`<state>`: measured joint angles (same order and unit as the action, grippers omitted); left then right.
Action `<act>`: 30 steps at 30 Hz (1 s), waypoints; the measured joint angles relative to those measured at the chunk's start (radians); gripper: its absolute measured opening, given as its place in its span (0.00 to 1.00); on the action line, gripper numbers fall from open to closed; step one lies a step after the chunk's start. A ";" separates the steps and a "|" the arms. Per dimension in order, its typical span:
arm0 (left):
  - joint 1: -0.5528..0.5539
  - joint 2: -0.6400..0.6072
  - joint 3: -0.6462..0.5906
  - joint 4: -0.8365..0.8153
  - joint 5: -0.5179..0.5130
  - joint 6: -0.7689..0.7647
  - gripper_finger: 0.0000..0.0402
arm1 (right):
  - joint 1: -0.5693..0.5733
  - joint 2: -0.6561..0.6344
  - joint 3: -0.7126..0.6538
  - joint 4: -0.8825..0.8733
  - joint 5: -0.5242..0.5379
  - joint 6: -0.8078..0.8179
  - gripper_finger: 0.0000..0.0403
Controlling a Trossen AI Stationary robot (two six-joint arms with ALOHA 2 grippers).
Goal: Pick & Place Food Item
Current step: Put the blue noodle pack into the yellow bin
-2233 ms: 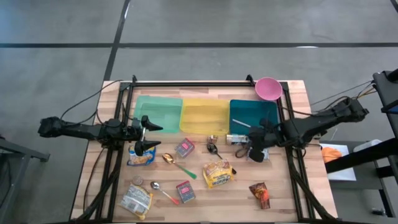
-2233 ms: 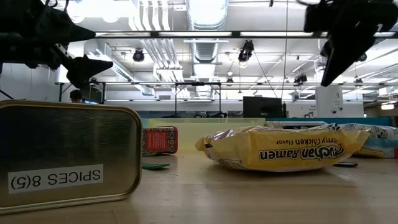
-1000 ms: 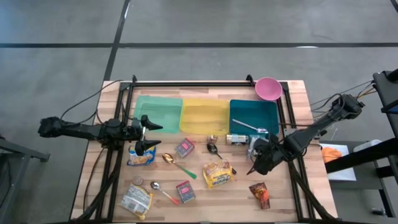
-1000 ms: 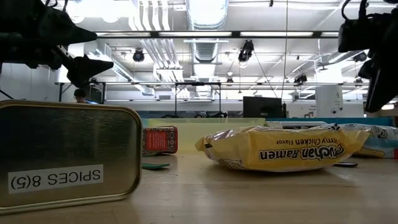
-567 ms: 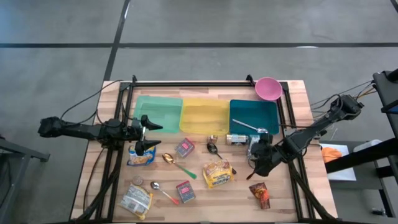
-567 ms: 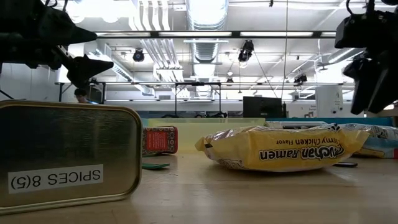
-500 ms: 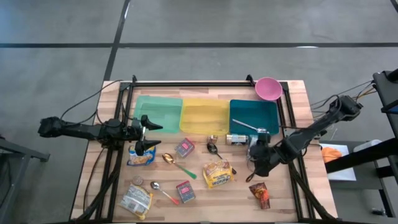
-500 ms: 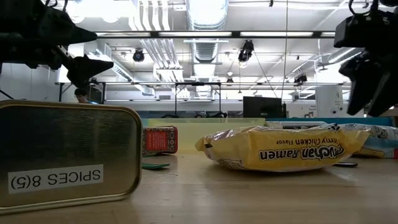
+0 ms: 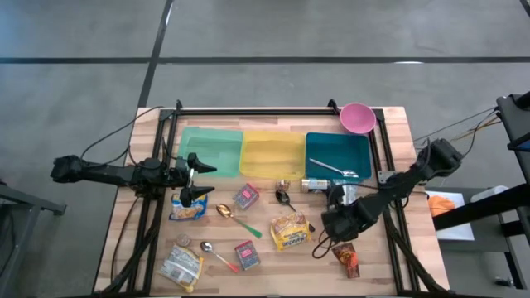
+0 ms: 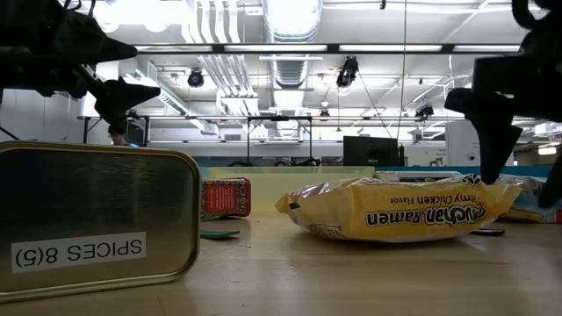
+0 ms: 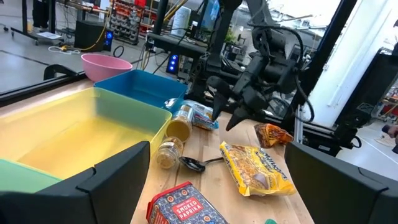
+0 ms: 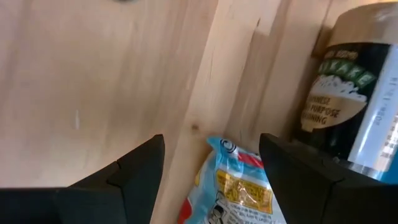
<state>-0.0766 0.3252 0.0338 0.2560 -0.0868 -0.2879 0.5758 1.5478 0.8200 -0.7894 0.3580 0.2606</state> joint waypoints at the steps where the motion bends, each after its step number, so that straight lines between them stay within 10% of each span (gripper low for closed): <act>1: 0.000 0.000 0.000 0.000 0.000 0.000 0.95 | 0.000 0.010 0.002 -0.014 0.000 -0.006 0.65; 14: 0.000 0.000 0.000 0.000 -0.003 0.000 0.95 | -0.001 0.039 -0.017 -0.040 0.063 -0.082 0.61; 30: 0.000 0.000 0.000 0.000 -0.008 -0.001 0.95 | 0.000 0.039 -0.051 0.001 0.062 -0.086 0.12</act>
<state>-0.0769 0.3252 0.0338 0.2562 -0.0953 -0.2886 0.5758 1.5864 0.7689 -0.7884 0.4200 0.1747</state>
